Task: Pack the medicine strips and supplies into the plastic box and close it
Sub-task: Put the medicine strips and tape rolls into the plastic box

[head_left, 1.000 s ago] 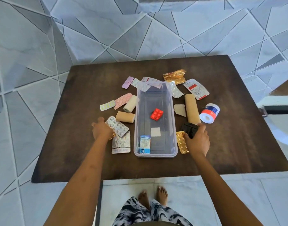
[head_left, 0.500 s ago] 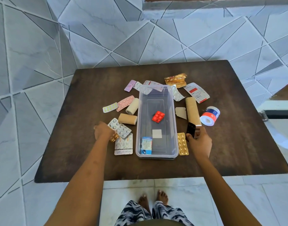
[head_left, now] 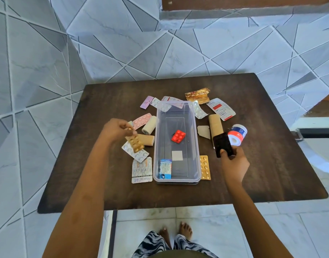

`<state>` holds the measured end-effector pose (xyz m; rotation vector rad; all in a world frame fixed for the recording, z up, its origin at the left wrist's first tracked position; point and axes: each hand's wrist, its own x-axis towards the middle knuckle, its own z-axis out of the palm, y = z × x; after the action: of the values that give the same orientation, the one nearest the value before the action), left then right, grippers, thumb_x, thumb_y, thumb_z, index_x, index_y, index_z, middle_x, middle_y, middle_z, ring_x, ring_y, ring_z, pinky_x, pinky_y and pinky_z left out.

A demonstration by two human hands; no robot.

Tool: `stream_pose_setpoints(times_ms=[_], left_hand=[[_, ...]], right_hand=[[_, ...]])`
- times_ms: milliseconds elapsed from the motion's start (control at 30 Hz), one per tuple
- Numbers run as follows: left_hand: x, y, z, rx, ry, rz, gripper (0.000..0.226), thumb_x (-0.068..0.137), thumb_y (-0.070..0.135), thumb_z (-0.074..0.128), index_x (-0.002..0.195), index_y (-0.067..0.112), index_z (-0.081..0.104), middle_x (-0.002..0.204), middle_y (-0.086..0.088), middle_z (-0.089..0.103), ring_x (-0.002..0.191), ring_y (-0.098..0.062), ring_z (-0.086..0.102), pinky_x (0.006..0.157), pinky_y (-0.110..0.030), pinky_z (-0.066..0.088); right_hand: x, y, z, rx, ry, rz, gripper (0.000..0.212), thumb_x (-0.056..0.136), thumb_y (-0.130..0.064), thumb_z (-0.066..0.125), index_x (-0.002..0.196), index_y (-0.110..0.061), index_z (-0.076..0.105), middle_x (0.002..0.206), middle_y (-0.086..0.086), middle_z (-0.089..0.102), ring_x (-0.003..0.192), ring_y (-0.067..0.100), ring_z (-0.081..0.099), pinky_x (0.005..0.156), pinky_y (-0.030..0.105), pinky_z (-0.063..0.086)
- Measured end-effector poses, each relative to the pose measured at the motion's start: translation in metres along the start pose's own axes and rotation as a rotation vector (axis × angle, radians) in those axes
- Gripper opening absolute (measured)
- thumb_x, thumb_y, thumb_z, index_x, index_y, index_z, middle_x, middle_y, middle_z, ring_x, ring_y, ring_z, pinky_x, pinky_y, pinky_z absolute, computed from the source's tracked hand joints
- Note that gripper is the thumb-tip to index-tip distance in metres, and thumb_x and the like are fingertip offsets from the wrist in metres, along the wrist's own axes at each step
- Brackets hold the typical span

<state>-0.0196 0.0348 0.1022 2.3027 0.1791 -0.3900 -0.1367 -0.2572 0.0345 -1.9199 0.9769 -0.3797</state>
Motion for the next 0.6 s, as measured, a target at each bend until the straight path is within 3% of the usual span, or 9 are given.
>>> stream_pose_setpoints(times_ms=[67, 133, 200, 267, 333, 433, 600], left_hand=[[-0.005, 0.025, 0.011, 0.056, -0.108, 0.144, 0.011, 0.076, 0.011, 0.074, 0.087, 0.011, 0.072, 0.075, -0.003, 0.064, 0.073, -0.013, 0.054, 0.061, -0.019, 0.039], [-0.007, 0.041, 0.034, 0.201, -0.243, 0.285, 0.017, 0.078, 0.011, 0.072, 0.095, 0.009, 0.073, 0.088, -0.008, 0.068, 0.082, -0.013, 0.054, 0.063, -0.012, 0.04], [-0.005, 0.048, 0.063, 0.373, -0.337, 0.346, 0.023, 0.079, 0.009, 0.069, 0.102, 0.007, 0.071, 0.103, -0.011, 0.07, 0.091, -0.017, 0.058, 0.073, -0.021, 0.045], [-0.003, 0.047, 0.089, 0.543, -0.374, 0.364, 0.027, 0.079, 0.009, 0.068, 0.106, 0.009, 0.069, 0.111, -0.012, 0.068, 0.103, -0.025, 0.061, 0.082, -0.031, 0.047], [-0.001, 0.041, 0.106, 0.675, -0.381, 0.374, 0.029, 0.08, 0.008, 0.063, 0.108, 0.012, 0.068, 0.113, -0.012, 0.068, 0.107, -0.029, 0.061, 0.084, -0.035, 0.049], [-0.003, 0.031, 0.12, 0.792, -0.407, 0.362, 0.032, 0.085, 0.006, 0.052, 0.112, 0.015, 0.068, 0.114, -0.015, 0.066, 0.106, -0.032, 0.06, 0.083, -0.036, 0.049], [-0.01, 0.027, 0.131, 0.875, -0.347, 0.38, 0.025, 0.088, 0.007, 0.05, 0.105, 0.008, 0.069, 0.109, -0.019, 0.065, 0.101, -0.035, 0.061, 0.08, -0.037, 0.049]], right_hand=[[-0.001, -0.018, -0.004, 0.087, -0.034, 0.006, 0.033, 0.086, -0.012, 0.061, 0.117, -0.007, 0.052, 0.12, 0.017, 0.062, 0.106, 0.029, 0.061, 0.088, 0.037, 0.049], [-0.004, -0.036, 0.001, 0.123, -0.232, -0.064, 0.037, 0.083, -0.008, 0.062, 0.115, -0.013, 0.045, 0.113, 0.018, 0.064, 0.094, 0.03, 0.066, 0.085, 0.042, 0.055], [-0.011, -0.048, 0.013, 0.05, -0.454, -0.21, 0.053, 0.079, -0.002, 0.063, 0.122, -0.02, 0.037, 0.104, 0.02, 0.068, 0.084, 0.031, 0.069, 0.078, 0.048, 0.058], [-0.016, -0.053, 0.028, -0.204, -0.582, -0.399, 0.065, 0.08, -0.002, 0.06, 0.135, -0.022, 0.032, 0.105, 0.022, 0.068, 0.09, 0.036, 0.067, 0.08, 0.045, 0.057], [-0.023, -0.053, 0.041, -0.459, -0.632, -0.529, 0.057, 0.082, -0.004, 0.055, 0.134, -0.018, 0.038, 0.111, 0.022, 0.066, 0.099, 0.039, 0.063, 0.081, 0.04, 0.051], [-0.033, -0.05, 0.05, -0.62, -0.658, -0.57, 0.035, 0.084, -0.005, 0.05, 0.119, -0.006, 0.051, 0.108, 0.023, 0.065, 0.102, 0.04, 0.06, 0.078, 0.039, 0.048], [-0.037, -0.048, 0.058, -0.874, -0.677, -0.587, 0.035, 0.088, -0.006, 0.052, 0.122, -0.003, 0.046, 0.118, 0.02, 0.06, 0.11, 0.035, 0.057, 0.087, 0.039, 0.047]])
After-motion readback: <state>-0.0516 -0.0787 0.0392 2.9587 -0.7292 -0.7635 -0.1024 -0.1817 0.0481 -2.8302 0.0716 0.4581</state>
